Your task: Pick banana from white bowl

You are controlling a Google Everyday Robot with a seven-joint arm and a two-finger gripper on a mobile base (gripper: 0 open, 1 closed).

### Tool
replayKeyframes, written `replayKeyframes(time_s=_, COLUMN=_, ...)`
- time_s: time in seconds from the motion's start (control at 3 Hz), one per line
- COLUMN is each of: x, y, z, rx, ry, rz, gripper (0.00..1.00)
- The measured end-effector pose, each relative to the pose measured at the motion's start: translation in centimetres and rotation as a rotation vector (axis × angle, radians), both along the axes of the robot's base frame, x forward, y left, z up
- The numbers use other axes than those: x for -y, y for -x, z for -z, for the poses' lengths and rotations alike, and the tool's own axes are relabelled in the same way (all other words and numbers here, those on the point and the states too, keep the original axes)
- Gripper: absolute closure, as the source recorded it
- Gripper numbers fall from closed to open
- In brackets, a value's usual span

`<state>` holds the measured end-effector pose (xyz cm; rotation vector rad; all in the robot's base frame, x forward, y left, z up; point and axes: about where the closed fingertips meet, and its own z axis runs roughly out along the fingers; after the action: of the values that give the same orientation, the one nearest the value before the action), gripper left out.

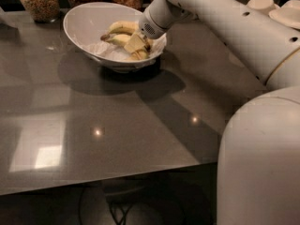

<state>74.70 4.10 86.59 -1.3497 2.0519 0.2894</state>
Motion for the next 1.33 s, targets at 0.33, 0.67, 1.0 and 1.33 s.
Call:
replayKeyframes(time_s=0.33, x=-0.01, y=0.02, z=-0.37, rx=-0.002, ry=0.0, rz=0.0, gripper=0.51)
replayKeyframes(time_s=0.67, x=-0.16, y=0.24, z=-0.16, rx=-0.022, ry=-0.006, rz=-0.001, gripper=0.66)
replayKeyframes(time_s=1.0, x=-0.18, y=0.25, z=-0.31, rx=-0.023, ry=-0.006, rz=-0.002, gripper=0.88)
replayKeyframes(time_s=1.33, x=-0.2, y=0.52, z=-0.28, rx=-0.033, ry=-0.008, rz=-0.003, gripper=1.0)
